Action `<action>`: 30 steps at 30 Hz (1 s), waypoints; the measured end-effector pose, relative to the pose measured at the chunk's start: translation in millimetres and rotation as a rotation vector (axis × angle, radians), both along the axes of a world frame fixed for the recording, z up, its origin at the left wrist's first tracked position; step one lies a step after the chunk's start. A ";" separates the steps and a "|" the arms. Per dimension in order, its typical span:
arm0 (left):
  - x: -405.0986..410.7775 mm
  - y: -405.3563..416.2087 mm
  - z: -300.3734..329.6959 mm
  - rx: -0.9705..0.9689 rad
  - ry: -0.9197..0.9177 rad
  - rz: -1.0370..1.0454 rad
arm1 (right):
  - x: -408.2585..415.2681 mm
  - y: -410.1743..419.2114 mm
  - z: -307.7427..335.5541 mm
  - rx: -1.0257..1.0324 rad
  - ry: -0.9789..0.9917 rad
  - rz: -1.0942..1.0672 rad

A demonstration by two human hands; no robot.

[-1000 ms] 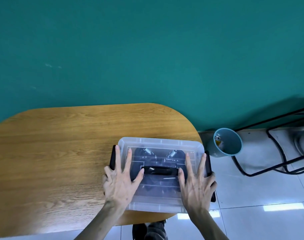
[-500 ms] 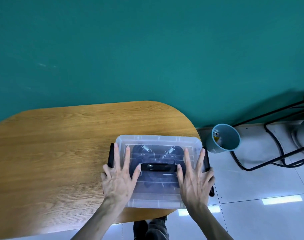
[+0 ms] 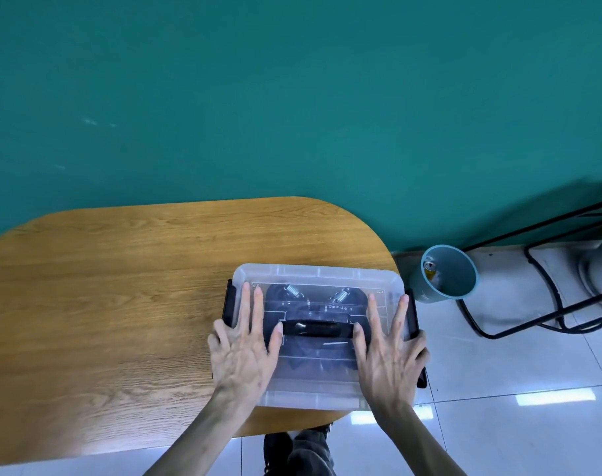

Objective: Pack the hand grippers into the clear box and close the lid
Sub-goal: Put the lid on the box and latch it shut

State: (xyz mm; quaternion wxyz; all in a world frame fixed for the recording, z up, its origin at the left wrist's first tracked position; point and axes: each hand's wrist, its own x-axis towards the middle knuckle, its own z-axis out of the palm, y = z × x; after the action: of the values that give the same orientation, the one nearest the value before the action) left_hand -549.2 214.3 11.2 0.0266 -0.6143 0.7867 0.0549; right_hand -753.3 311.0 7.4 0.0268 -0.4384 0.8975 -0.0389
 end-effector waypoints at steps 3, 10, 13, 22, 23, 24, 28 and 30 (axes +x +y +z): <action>-2.0 1.7 -1.3 -0.030 0.016 0.015 | 2.4 -0.8 -3.0 0.002 -0.002 -0.009; -3.9 1.9 -1.1 -0.039 0.008 0.014 | 7.6 -5.4 -8.0 -0.046 -0.030 -0.037; -2.1 1.5 -1.8 -0.039 0.005 0.011 | 11.0 -5.8 -10.5 -0.061 -0.038 -0.055; -1.5 0.7 -4.1 -0.031 0.072 0.011 | 8.6 -3.4 -5.9 0.013 -0.041 0.067; -1.0 0.1 -4.8 -0.020 0.084 0.000 | 9.0 -3.5 -5.1 0.026 -0.025 0.143; -0.4 -0.9 -5.2 -0.004 0.089 -0.021 | 9.3 -5.0 -3.5 0.044 -0.019 0.221; 0.3 -6.1 -5.6 0.030 0.039 -0.189 | 10.5 -9.4 -0.2 0.108 -0.021 0.338; -0.3 -8.9 -4.8 0.065 0.021 -0.234 | 10.4 -10.1 3.2 0.130 -0.012 0.342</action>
State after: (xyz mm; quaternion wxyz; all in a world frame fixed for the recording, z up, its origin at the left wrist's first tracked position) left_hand -549.5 205.4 6.4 0.0447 -0.5166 0.8510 0.0832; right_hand -742.8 300.8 10.6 0.0668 -0.5819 0.8102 0.0217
